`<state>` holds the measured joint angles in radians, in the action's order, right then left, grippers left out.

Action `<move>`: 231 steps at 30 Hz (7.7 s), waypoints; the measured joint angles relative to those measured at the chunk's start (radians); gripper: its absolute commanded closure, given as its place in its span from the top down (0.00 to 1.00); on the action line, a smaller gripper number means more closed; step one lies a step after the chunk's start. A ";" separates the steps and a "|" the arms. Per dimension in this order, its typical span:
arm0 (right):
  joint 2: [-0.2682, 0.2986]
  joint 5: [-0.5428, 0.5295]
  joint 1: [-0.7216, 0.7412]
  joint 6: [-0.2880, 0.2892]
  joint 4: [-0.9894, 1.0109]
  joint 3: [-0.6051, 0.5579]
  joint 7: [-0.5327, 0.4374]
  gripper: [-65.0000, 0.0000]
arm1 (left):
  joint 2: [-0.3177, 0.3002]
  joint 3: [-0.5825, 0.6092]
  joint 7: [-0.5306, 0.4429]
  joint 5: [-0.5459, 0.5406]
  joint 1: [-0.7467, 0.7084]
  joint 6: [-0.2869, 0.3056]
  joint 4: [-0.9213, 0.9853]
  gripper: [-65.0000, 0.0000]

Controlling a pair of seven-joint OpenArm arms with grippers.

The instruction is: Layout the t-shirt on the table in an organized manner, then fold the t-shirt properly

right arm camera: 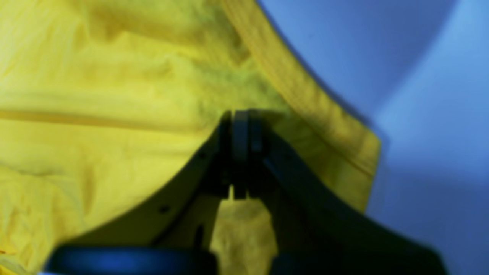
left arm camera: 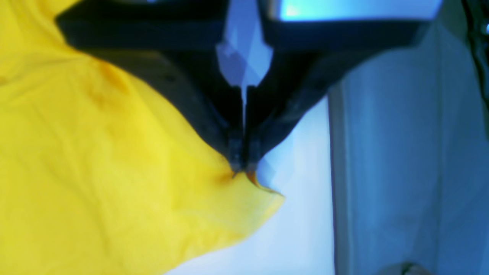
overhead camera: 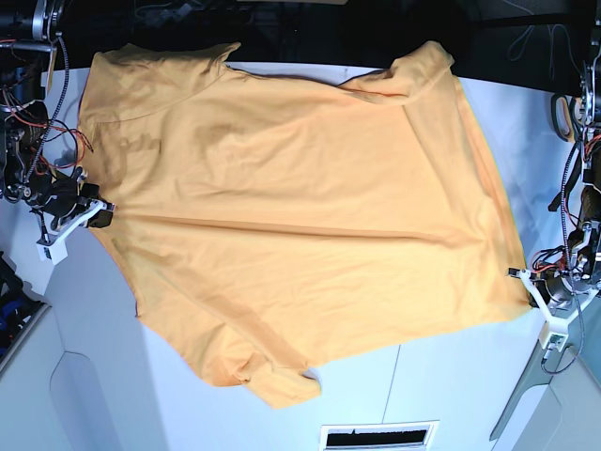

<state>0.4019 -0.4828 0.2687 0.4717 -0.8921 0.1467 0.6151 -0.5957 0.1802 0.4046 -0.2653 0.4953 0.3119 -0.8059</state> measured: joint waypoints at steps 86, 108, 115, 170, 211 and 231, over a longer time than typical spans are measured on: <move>-0.038 0.123 0.195 0.088 0.201 0.043 -0.094 0.45 | 0.108 -0.460 0.276 -0.383 -0.515 0.206 -0.240 0.00; 0.007 0.143 0.192 0.094 0.203 0.043 -0.129 0.00 | 0.041 -0.456 0.287 -0.356 -0.515 0.210 -0.235 0.00; 0.022 0.130 0.192 0.094 0.203 0.043 -0.129 0.00 | 0.024 -0.432 0.286 -0.344 -0.510 0.232 -0.234 0.00; 0.027 -0.090 -0.168 0.090 -0.152 0.090 -0.005 0.00 | 0.021 -0.151 0.259 -0.301 -0.335 0.326 -0.122 0.10; 0.030 -0.129 -0.076 0.071 -0.216 0.394 0.174 0.00 | -0.217 0.049 0.435 -0.636 -0.185 0.354 -0.214 0.36; 0.007 -0.333 -0.529 0.109 -0.387 0.494 0.287 0.36 | -0.202 -0.304 0.621 -1.004 -0.610 0.378 -0.530 0.50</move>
<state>0.4088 -0.8154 -0.2604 0.5804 -1.2793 0.6411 0.9024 -0.7979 -0.1234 1.0260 -1.2690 -0.1146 0.6895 -1.3361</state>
